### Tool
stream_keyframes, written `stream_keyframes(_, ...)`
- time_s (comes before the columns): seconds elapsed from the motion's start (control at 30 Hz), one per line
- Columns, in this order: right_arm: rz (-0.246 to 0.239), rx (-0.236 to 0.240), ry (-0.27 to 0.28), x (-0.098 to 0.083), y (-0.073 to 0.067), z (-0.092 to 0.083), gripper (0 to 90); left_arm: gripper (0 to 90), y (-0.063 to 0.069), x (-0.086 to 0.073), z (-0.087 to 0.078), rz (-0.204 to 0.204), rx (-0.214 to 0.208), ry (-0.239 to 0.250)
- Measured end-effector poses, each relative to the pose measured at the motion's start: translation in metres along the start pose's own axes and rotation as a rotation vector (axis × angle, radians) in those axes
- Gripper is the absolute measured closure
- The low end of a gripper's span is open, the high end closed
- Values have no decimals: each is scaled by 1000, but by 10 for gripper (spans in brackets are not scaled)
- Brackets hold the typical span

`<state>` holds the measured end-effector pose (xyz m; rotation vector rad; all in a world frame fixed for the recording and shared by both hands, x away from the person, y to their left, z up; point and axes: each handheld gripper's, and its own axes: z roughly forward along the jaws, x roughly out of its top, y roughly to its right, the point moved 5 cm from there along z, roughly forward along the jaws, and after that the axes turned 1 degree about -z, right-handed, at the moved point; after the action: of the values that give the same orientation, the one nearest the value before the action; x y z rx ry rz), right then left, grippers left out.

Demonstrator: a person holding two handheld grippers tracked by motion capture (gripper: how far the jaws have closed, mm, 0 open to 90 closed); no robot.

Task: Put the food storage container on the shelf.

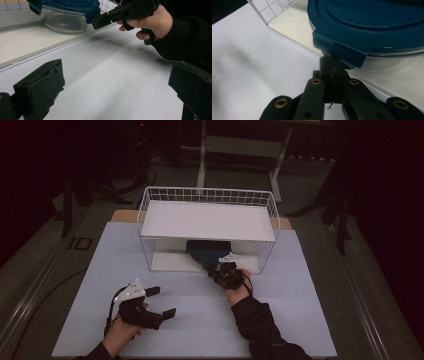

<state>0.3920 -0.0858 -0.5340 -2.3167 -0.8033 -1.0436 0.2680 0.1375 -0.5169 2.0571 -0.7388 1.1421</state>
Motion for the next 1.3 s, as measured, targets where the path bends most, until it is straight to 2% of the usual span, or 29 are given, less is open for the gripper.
stream_keyframes(0.27, 7, -21, 13, 6, 8, 4, 899, 3, 0, -1, 1, -2, -4, -2)
stream_keyframes(0.4, 4, -8, 14, 6, 8, 6, 900, 3, 0, -1, 1, -1, -4, -4)
stream_keyframes(0.47, 29, 12, 19, 5, 9, 7, 899, 3, 0, -1, 1, 0, -5, -2)
stream_keyframes(0.53, 27, 18, 21, 5, 7, 5, 894, 3, 1, -1, 1, 1, -4, -5)
stream_keyframes(0.67, -1, 33, 41, 3, 1, -9, 801, 3, 2, 0, 1, 3, -9, -3)
stream_keyframes(0.73, -3, 64, 42, 1, -2, -15, 762, 3, 3, 1, 1, 6, -11, 0)
stream_keyframes(0.8, -1, 72, 43, -1, -3, -18, 750, 3, 3, 1, 1, 7, -10, 0)
stream_keyframes(0.83, -8, 78, 47, -2, -3, -22, 721, 3, 3, 1, 0, 4, -11, 5)
stream_keyframes(0.93, -22, 89, 71, -5, -5, -34, 466, 3, 3, 2, 0, 1, -11, 7)
stream_keyframes(1.0, -7, 87, 102, -6, -5, -41, 336, 3, 3, 1, 0, 3, -12, 4)
stream_keyframes(1.03, -10, 85, 115, -8, -4, -45, 227, 3, 3, 1, 0, 3, -12, 4)
stream_keyframes(1.07, -18, 88, 127, -9, -3, -47, 220, 3, 3, 1, 0, 2, -15, 4)
stream_keyframes(1.1, -4, 103, 141, -10, -2, -49, 212, 3, 4, 0, 1, 5, -16, 1)
stream_keyframes(1.17, 14, 117, 148, -12, 1, -52, 198, 3, 4, 1, 1, 2, -21, 4)
stream_keyframes(1.3, 16, 129, 150, -16, 5, -57, 195, 3, 4, 0, 1, 3, -24, 3)
